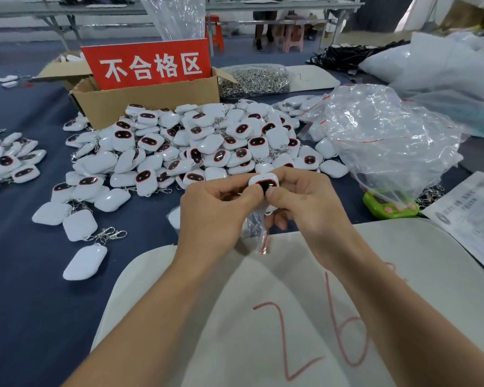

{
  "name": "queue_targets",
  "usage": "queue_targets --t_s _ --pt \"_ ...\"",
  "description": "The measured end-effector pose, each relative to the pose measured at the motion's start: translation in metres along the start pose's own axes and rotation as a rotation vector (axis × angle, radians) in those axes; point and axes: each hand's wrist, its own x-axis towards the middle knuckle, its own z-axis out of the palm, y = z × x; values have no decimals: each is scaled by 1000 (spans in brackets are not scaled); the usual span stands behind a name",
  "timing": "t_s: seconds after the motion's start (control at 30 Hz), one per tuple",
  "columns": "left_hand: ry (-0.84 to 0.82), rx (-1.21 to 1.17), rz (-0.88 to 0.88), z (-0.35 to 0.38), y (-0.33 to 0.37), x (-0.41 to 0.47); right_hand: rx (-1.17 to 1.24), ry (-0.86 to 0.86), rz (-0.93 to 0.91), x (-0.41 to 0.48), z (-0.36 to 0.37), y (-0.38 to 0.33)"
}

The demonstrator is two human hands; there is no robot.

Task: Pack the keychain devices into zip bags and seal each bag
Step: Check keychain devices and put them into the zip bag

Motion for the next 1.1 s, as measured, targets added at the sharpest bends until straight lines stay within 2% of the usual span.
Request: queue_targets --t_s 0.3,0.77,1.1 --pt "26 29 11 0 -3 0 -101 -52 13 -2 -4 -1" --pt "-48 38 39 0 -7 2 -138 -16 12 1 -5 4" --pt "-12 54 35 -1 -8 3 -265 5 -29 0 -5 3"
